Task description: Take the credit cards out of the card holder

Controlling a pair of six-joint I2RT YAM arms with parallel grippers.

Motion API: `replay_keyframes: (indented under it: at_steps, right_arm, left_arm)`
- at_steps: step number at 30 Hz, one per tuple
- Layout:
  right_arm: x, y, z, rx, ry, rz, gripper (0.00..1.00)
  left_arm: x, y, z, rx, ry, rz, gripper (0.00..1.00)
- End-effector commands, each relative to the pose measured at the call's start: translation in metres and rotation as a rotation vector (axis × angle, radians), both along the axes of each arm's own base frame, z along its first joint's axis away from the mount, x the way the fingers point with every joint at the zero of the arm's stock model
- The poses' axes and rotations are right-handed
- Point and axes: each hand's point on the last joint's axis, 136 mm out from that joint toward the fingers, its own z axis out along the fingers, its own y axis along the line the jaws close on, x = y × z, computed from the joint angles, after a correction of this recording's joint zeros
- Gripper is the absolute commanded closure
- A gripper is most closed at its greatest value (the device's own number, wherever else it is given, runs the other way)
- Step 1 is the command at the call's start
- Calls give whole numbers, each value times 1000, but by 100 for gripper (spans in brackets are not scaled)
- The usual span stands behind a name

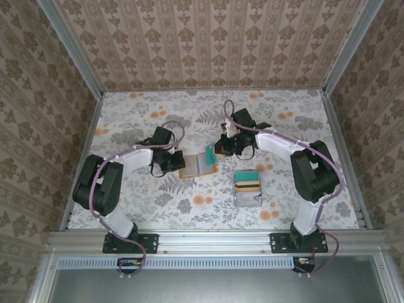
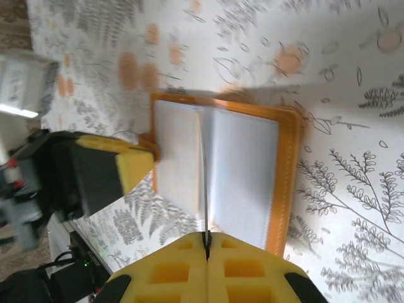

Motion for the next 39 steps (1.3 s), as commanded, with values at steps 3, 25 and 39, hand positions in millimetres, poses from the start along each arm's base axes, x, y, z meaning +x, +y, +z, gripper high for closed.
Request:
replay_keyframes:
  at_steps: [3,25,39]
  right_arm:
    - [-16,-31,65,-169,-214,103,100]
    - [-122,-112,36,-888,-605,987,100]
    - [-124,-113,9,-962,-632,1141,100]
  left_arm:
    - [25,-1,47,-30,-134,-8,70]
    - [61,25,105,-110,-336,87,4]
    - [51,35,100,-95,-333,118,4]
